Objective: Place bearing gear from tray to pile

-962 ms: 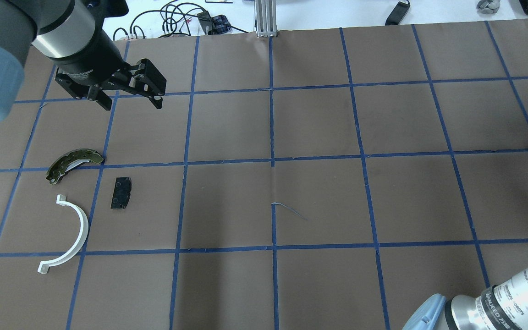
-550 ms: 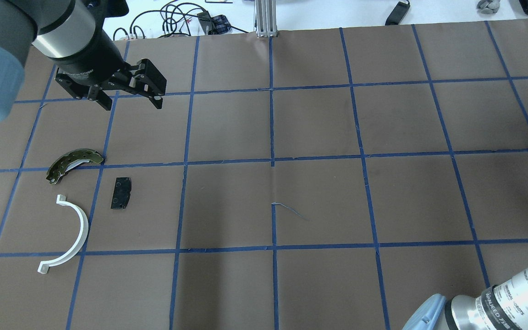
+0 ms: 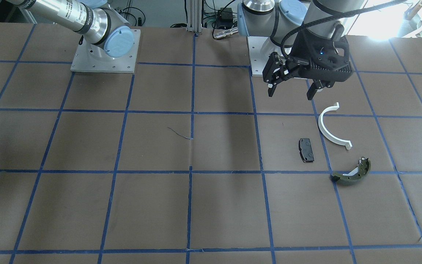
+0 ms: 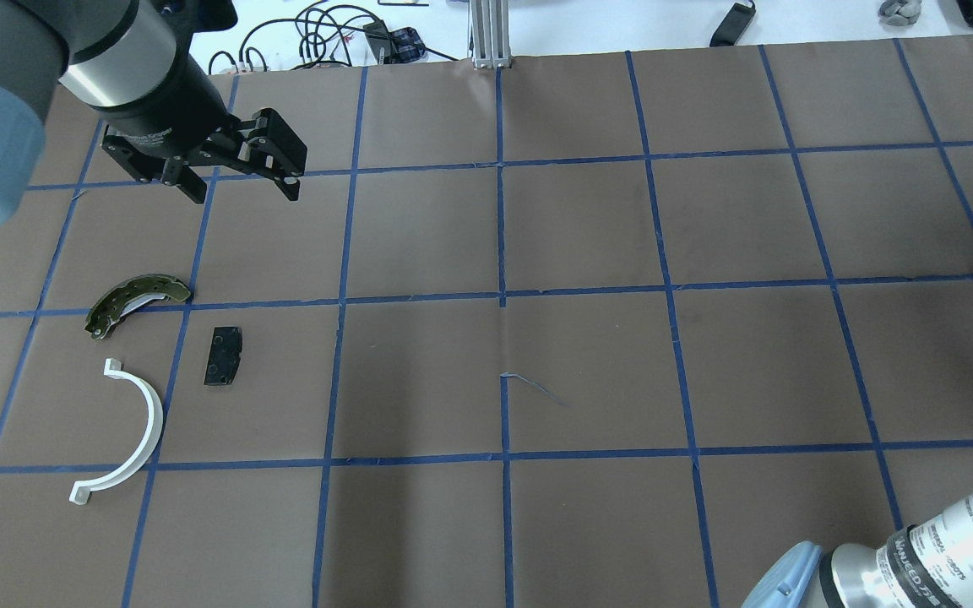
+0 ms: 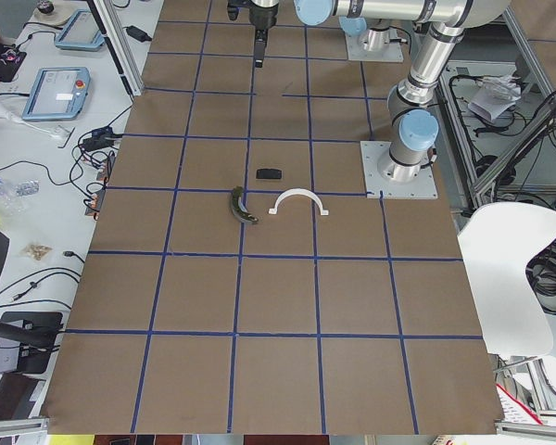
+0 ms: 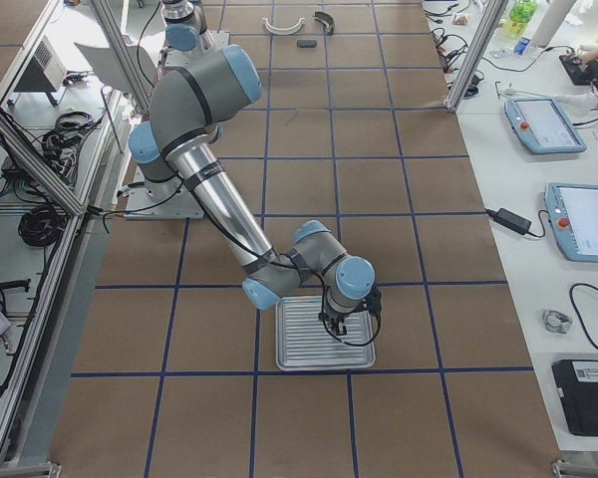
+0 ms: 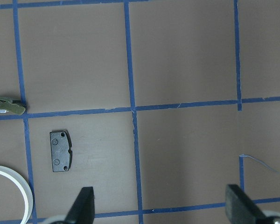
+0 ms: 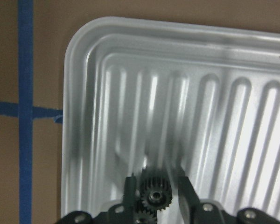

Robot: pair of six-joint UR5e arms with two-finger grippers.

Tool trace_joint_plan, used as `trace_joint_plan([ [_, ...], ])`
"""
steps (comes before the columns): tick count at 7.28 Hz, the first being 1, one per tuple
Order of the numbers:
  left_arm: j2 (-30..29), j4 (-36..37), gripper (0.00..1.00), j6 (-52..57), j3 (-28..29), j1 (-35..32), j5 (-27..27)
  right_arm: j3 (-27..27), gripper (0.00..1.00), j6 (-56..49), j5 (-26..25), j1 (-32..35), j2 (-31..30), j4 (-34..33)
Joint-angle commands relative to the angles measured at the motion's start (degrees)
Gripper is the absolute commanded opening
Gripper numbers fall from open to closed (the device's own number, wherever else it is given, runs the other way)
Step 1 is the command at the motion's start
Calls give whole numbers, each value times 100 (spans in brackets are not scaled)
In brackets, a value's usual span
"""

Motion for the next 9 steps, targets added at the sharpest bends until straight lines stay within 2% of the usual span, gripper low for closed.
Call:
trace_joint_plan([
  [1,0,0,100,-1,0,0,0,0,37,-9,-2,0,7,-36],
  [4,0,0,100,-1,0,0,0,-9,26,-9,-11,0,-1,-27],
  [6,0,0,100,-1,0,9,0,-52,22,26,-37,0,-10,-10],
  [8,0,0,100,-1,0,0,0,-18,22,79,-195,52,-342,95],
  [9,0,0,100,-1,0,0,0,35,23,123,-178,105,-727,566],
])
